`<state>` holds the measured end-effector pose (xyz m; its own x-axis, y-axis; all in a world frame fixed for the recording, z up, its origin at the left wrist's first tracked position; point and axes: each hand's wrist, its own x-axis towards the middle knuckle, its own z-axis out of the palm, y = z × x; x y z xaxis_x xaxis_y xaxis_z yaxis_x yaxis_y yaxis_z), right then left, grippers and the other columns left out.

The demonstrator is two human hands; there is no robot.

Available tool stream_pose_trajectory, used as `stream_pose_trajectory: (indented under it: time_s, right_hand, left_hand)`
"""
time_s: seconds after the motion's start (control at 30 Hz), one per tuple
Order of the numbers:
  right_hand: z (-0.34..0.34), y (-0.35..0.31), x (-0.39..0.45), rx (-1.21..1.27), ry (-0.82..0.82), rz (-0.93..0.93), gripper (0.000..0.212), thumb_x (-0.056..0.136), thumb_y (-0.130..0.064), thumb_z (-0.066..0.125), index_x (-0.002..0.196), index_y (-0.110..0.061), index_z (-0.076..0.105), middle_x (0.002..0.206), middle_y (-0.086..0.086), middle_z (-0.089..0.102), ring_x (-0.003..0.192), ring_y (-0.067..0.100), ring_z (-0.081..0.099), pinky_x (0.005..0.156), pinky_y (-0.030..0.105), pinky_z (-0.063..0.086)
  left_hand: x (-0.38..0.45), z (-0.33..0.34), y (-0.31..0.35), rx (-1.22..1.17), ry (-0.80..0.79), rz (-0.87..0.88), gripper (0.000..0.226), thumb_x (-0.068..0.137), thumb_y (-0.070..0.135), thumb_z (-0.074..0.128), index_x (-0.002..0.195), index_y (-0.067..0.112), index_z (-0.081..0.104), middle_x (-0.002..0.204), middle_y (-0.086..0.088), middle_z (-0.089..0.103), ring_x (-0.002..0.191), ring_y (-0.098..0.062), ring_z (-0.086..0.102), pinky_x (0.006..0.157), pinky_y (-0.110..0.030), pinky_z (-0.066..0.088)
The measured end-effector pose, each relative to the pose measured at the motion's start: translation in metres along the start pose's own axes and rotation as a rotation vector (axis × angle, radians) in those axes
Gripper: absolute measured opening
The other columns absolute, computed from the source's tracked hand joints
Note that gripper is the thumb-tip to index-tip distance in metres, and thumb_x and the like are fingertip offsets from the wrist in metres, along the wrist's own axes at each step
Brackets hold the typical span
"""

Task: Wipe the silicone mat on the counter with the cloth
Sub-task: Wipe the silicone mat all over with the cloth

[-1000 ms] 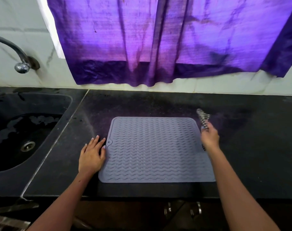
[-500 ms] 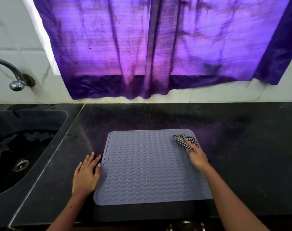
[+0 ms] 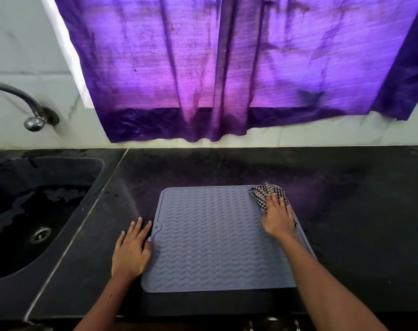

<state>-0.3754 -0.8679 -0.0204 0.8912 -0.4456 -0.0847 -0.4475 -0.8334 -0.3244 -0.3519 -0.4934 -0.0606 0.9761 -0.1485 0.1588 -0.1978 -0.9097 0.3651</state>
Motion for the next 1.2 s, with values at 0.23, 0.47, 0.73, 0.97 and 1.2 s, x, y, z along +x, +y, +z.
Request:
stream_pose_trajectory:
  time_s: [0.23,0.47,0.73,0.97,1.2]
  right_hand:
    - [0.006,0.001,0.004,-0.027,0.057,0.006,0.060,0.095,-0.023,0.038,0.149,-0.017,0.012,0.158,-0.001,0.006,0.146,0.019,0.005,0.119,0.037,0.003]
    - [-0.023,-0.018,0.033,0.766,0.271,0.373,0.038,0.094,-0.018,0.039,0.130,-0.012,0.052,0.125,0.009,0.057,0.113,0.030,0.053,0.090,0.035,0.042]
    - [0.011,-0.055,0.012,0.175,0.080,0.020,0.062,0.094,-0.018,0.044,0.149,-0.015,0.015,0.158,0.009,0.009,0.145,0.028,0.008,0.119,0.040,0.006]
    - [0.025,-0.054,0.018,-0.062,0.013,-0.061,0.068,0.092,-0.023,0.042,0.149,-0.014,0.006,0.159,0.003,0.000,0.146,0.021,0.003,0.120,0.035,0.004]
    - [-0.009,-0.063,0.039,0.587,0.007,0.105,0.036,0.093,-0.027,0.046,0.127,-0.019,0.057,0.135,0.008,0.054,0.114,0.023,0.053,0.098,0.033,0.041]
  left_hand:
    - [0.000,0.003,0.001,0.016,0.052,-0.004,0.071,0.082,0.051,0.010,0.139,0.022,0.042,0.151,-0.001,0.030,0.141,-0.015,0.022,0.114,-0.036,0.013]
    - [-0.001,-0.002,0.006,0.012,0.045,-0.025,0.072,0.080,0.050,0.010,0.138,0.024,0.044,0.151,0.000,0.032,0.141,-0.015,0.023,0.115,-0.036,0.013]
    - [0.000,-0.002,0.005,0.004,0.048,-0.021,0.069,0.081,0.050,0.013,0.136,0.023,0.046,0.150,-0.001,0.033,0.141,-0.015,0.024,0.114,-0.038,0.015]
    - [-0.001,-0.001,0.006,0.002,0.047,-0.020,0.069,0.082,0.049,0.014,0.137,0.023,0.045,0.151,-0.001,0.032,0.141,-0.015,0.023,0.115,-0.038,0.014]
    - [-0.001,-0.002,0.006,0.000,0.042,-0.026,0.070,0.081,0.050,0.013,0.137,0.023,0.045,0.151,-0.001,0.032,0.142,-0.014,0.021,0.116,-0.038,0.014]
